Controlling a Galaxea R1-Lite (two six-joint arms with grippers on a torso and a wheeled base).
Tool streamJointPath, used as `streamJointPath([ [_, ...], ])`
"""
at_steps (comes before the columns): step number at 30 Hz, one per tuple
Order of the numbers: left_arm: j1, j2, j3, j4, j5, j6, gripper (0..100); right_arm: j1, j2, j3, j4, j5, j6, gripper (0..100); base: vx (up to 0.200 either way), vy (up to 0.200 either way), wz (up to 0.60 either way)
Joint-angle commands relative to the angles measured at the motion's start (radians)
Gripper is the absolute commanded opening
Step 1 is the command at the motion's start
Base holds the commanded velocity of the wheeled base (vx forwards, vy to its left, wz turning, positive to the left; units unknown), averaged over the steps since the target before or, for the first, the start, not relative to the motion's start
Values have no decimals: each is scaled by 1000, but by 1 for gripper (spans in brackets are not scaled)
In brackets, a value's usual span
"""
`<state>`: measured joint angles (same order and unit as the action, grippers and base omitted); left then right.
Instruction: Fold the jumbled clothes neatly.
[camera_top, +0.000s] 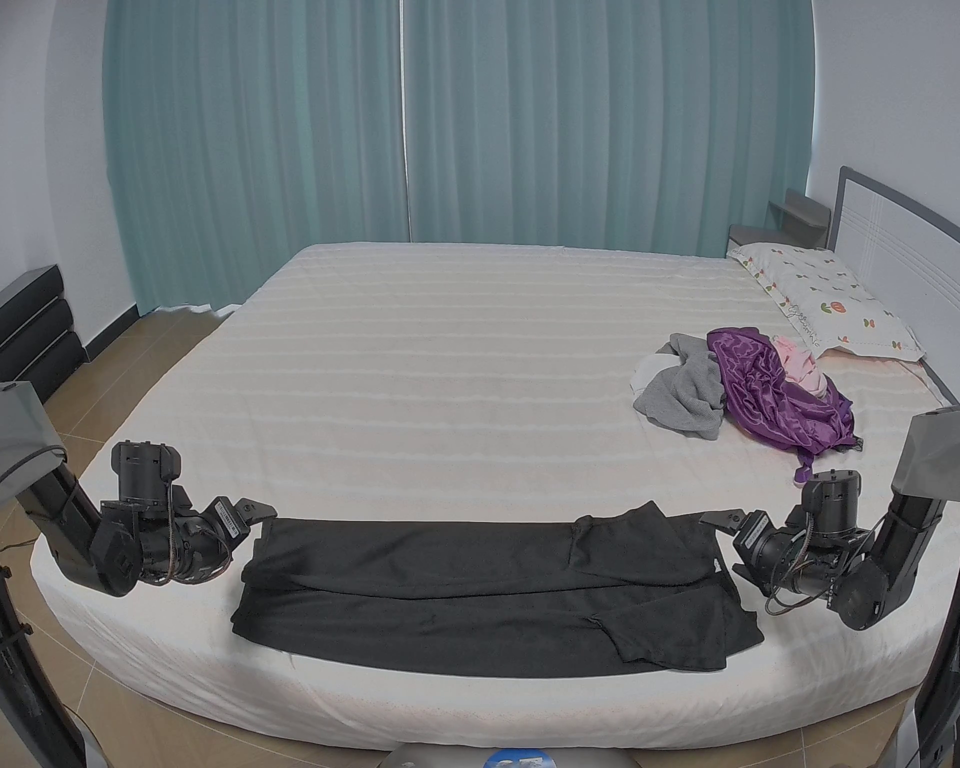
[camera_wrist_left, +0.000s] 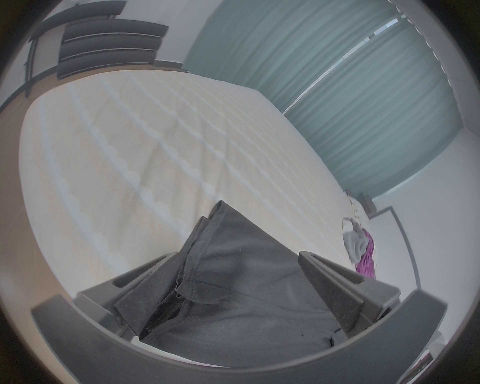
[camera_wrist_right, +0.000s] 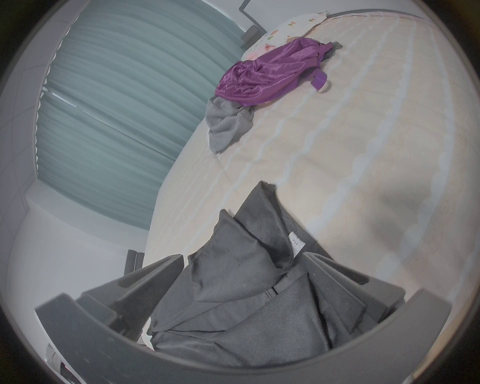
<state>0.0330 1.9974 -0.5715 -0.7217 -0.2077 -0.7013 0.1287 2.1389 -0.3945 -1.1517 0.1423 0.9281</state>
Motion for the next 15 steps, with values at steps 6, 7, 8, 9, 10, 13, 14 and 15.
streamJointPath([
  [6,-1,139,-176,212,-70,259,100,-40,-5,43,-29,51,9,100,0,0,0],
  [7,-1,152,-179,214,-70,281,100,-35,-4,46,-29,54,9,100,0,0,0],
  [8,-1,153,-180,214,-70,286,100,-34,-4,46,-29,57,9,100,0,0,0],
  [9,-1,156,-177,214,-70,309,100,-34,-4,49,-29,69,9,100,0,0,0],
  [10,-1,158,-176,212,-68,319,100,-34,-4,49,-29,77,9,100,0,0,0],
  [13,1,156,-168,212,-70,355,100,-35,-5,49,-31,82,9,100,0,0,0],
  [14,2,158,-165,212,-70,365,100,-38,-5,51,-31,82,9,100,0,0,0],
  [15,4,158,-160,212,-72,373,100,-41,-4,51,-29,83,9,100,0,0,0],
])
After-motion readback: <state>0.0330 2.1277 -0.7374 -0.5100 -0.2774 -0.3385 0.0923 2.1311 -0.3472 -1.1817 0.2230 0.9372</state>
